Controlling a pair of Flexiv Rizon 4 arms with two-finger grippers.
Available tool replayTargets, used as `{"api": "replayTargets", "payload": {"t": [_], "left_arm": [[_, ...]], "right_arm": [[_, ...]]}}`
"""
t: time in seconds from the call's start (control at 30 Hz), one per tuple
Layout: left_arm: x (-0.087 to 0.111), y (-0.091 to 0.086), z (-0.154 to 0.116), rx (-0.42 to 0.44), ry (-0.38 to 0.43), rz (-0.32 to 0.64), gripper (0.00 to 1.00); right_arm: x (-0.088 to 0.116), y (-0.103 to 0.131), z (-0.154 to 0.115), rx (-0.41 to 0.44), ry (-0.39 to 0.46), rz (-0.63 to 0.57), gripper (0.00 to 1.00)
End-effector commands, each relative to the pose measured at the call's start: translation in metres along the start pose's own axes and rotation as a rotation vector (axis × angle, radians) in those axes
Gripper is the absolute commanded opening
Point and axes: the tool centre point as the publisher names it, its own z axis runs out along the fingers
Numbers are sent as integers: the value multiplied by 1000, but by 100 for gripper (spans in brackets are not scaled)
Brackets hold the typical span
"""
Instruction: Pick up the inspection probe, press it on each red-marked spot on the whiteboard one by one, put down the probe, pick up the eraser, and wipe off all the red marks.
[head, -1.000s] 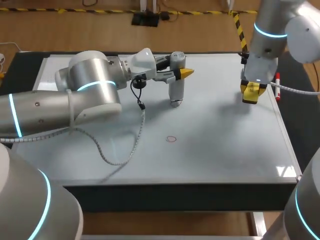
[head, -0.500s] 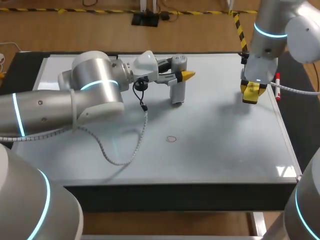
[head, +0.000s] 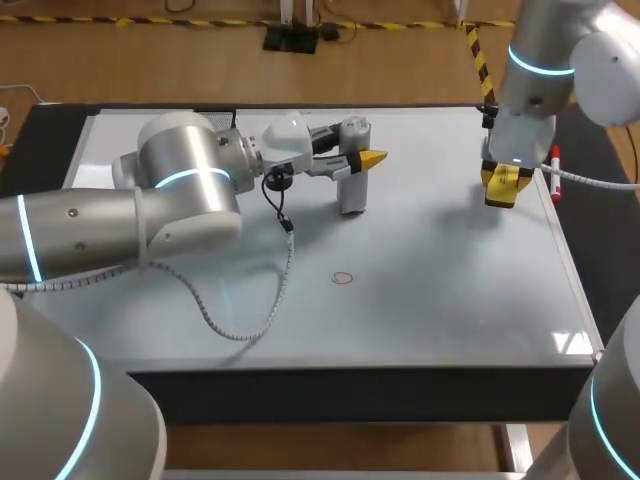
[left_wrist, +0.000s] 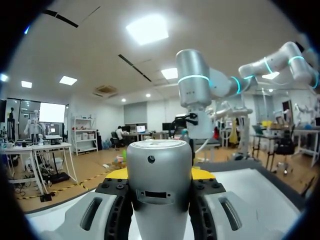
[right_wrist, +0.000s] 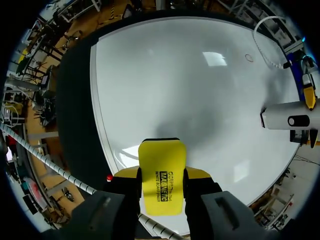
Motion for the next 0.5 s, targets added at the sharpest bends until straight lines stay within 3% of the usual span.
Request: {"api": "replayTargets", "payload": {"t": [0.03, 0.5], "left_arm": [[0, 1, -2, 4, 2, 4, 0], [2, 3, -3, 1, 8, 9, 0]], "right_arm": [[0, -1, 0, 1, 4, -2, 0], [0, -1, 0, 1, 4, -2, 0]]}}
